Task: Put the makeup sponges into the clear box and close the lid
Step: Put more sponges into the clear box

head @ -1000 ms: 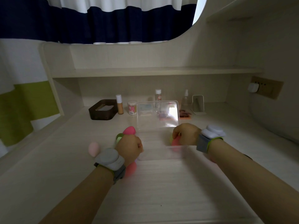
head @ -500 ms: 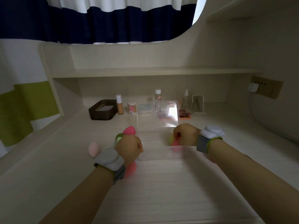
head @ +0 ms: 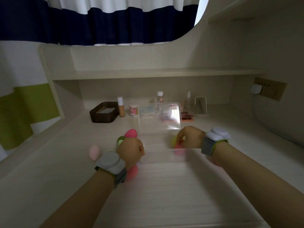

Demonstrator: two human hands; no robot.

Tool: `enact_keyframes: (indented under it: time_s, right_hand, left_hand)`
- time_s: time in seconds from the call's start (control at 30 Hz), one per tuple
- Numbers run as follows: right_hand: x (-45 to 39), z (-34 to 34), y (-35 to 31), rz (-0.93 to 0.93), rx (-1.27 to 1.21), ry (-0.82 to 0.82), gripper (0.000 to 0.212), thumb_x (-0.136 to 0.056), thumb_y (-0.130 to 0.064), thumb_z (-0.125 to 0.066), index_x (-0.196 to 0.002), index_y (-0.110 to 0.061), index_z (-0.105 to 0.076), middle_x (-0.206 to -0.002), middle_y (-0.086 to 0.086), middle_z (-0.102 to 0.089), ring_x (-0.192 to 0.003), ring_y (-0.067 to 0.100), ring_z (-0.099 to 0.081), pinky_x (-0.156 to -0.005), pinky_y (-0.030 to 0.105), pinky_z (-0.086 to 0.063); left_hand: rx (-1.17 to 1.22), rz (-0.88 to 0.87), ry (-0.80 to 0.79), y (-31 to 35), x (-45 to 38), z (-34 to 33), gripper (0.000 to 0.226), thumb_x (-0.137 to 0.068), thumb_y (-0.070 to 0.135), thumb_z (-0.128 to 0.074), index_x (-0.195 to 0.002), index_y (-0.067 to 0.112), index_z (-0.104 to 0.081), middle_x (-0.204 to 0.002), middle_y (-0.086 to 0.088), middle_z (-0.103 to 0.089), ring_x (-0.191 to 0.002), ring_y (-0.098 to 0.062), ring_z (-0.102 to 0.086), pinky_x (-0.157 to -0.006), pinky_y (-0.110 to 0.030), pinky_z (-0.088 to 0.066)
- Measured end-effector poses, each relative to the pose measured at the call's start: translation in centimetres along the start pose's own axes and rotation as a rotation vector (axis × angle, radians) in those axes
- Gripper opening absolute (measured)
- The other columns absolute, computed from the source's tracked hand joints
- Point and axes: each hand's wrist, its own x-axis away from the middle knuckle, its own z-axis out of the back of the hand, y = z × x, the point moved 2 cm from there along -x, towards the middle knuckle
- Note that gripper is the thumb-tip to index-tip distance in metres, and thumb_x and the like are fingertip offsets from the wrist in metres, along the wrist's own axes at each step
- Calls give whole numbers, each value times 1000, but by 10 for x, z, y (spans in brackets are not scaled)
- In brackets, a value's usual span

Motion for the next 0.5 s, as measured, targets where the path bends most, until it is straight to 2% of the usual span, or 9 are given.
enact_keyframes:
  time_s: [0.07,0.17,0.27,0.4,0.5]
  right_hand:
    - [0,0,1,10,-18,4,21,-81,-11,-64,-97,-14,-76,-104,2,-73,-87,12,-58,-90,26,-49]
    - [4,3,1,14,-62,42,21,-82,-11,-62,-98,-14,-76,-95,-2,-69,-88,9,-55,-86,20,-44]
    - [9,11,2,8,-148,111,24,-83,-5,-57,-98,-10,-75,-105,4,-72,-93,16,-60,-86,20,-43]
    - [18,26,8,-20,-184,243,26,-85,-1,-54,-102,-6,-73,-111,9,-71,-87,12,-55,-78,13,-35]
    - [25,31,17,-101,-139,288,30,-86,-2,-52,-107,-9,-72,-116,6,-70,-105,20,-62,-84,14,-39]
  left_hand:
    - [8,10,-7,0,1,1,25,-85,20,-56,-92,2,-72,-102,-12,-73,-101,-25,-64,-108,-33,-37]
    - [12,18,-17,-1,0,1,29,-84,24,-55,-90,3,-72,-101,-12,-74,-100,-26,-65,-107,-36,-37]
    - [-12,27,-13,-1,-1,0,22,-86,18,-57,-92,4,-72,-105,-10,-73,-109,-23,-62,-109,-35,-36]
    - [-7,39,-47,0,-2,0,23,-87,18,-57,-97,4,-71,-112,-10,-71,-117,-22,-59,-107,-32,-38]
    - [-16,35,-41,0,-3,1,23,-86,18,-57,-94,4,-72,-108,-11,-72,-114,-22,-61,-104,-32,-42]
